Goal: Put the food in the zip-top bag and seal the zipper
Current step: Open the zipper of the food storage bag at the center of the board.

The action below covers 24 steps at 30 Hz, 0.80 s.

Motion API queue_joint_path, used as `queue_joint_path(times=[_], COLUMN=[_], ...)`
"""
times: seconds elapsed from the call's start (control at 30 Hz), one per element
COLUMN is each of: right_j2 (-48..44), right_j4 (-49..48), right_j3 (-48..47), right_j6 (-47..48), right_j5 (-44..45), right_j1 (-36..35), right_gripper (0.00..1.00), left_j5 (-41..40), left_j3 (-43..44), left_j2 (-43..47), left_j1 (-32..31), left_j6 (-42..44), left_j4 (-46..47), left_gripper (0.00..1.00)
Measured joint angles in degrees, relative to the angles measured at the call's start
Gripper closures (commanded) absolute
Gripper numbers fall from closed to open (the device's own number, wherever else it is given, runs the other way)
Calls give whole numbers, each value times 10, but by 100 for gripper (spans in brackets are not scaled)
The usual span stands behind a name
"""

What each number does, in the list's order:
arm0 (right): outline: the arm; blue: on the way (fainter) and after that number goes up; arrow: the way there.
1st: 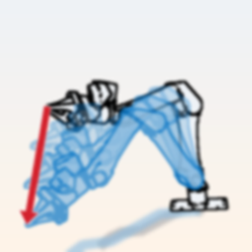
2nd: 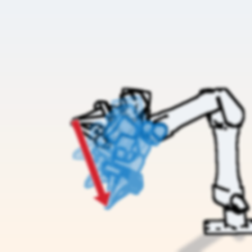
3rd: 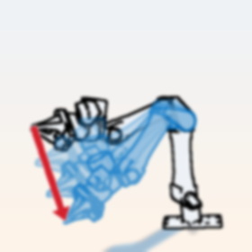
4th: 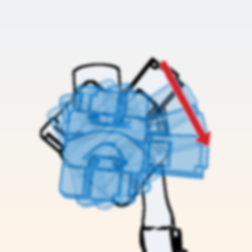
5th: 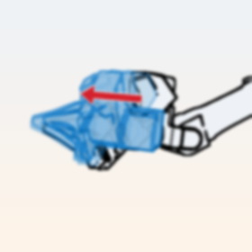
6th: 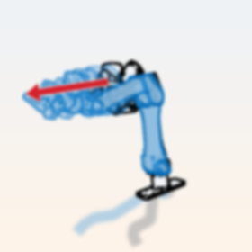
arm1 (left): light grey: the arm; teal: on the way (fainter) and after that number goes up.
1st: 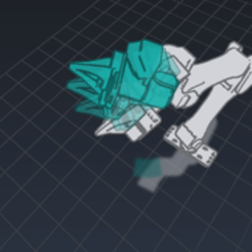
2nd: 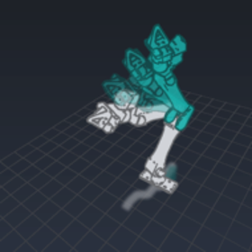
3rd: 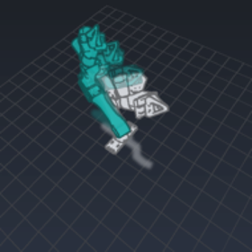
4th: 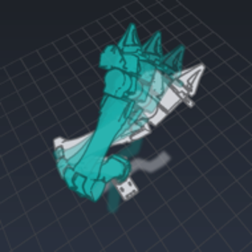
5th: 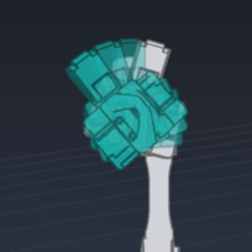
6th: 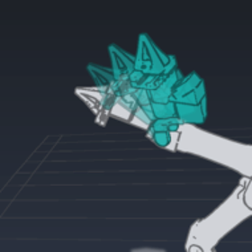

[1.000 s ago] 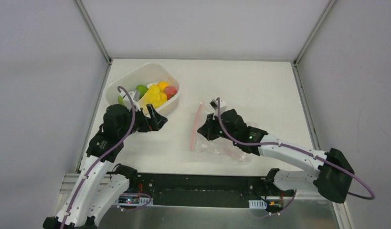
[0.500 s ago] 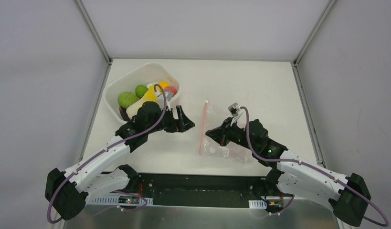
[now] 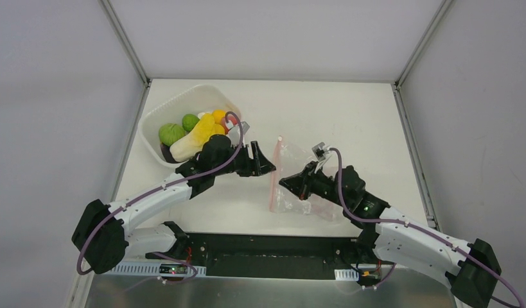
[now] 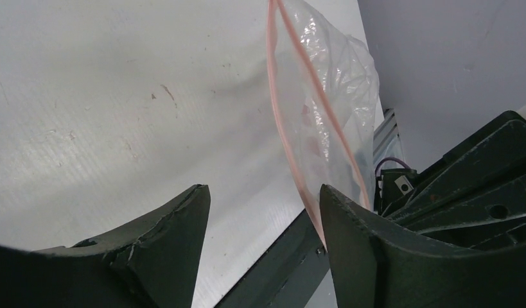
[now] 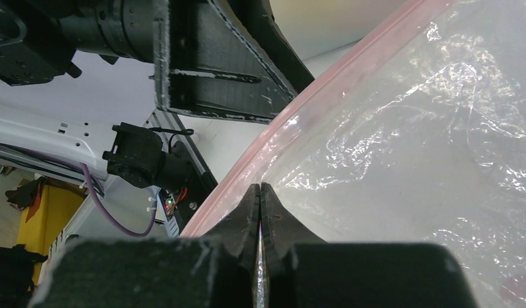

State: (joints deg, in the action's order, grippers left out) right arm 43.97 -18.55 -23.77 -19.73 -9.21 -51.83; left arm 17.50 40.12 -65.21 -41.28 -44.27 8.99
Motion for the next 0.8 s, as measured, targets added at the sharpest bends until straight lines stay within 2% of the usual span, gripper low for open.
queue_joint_path(times=[0.13, 0.33, 0.4, 0.5, 0.6, 0.7, 0.8], right_j2=[-5, -19, -21, -21, -21, -23, -24], right_j4=[-2, -6, -7, -8, -8, -8, -8], right_j3=[0, 9, 11, 12, 12, 12, 12], right_j6=[-5, -7, -8, -9, -10, -11, -11], right_j5=[5, 14, 15, 15, 16, 19, 22], right_j1=[0, 0, 0, 0, 0, 0, 0], right_gripper=[100, 100, 100, 100, 100, 100, 100], left_j5=[5, 18, 27, 40, 50, 56, 60], left_j3=[0, 0, 0, 0, 0, 0, 0], left_j2=[-17, -20, -23, -30, -37, -45, -50], left_j1=[0, 0, -1, -3, -8, -8, -8], left_j6=[-2, -2, -2, -3, -3, -4, -5], left_j4=[4, 18, 25, 34, 40, 45, 49], left_gripper=[44, 47, 52, 56, 64, 83, 91])
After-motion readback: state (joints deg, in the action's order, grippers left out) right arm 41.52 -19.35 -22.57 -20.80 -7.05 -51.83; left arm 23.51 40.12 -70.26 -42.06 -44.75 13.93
